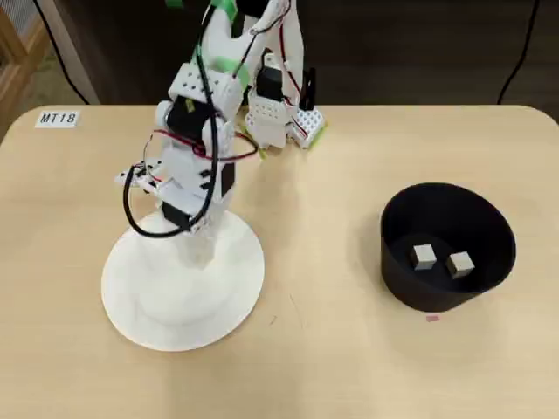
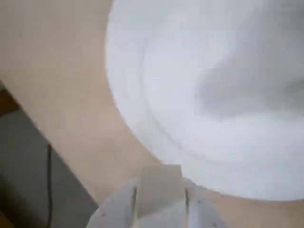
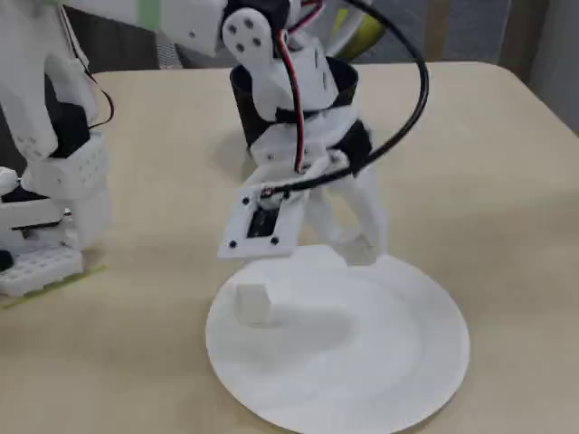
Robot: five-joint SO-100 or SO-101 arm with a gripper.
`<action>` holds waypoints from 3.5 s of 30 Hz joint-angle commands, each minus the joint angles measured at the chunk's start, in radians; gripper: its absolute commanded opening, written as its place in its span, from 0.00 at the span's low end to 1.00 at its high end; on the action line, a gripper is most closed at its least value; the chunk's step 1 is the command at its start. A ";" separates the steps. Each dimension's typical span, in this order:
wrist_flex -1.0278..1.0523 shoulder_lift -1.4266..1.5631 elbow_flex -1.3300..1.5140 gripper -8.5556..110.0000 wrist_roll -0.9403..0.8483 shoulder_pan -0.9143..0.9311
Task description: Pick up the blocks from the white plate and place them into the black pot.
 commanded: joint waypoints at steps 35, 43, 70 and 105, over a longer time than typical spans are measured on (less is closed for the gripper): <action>-0.437 0.311 0.354 0.05 -0.069 -0.954; -0.485 0.258 0.354 0.05 -0.066 -0.956; 0.114 0.457 0.175 0.05 -0.072 -0.443; 0.704 -0.170 -0.167 0.05 -0.808 0.210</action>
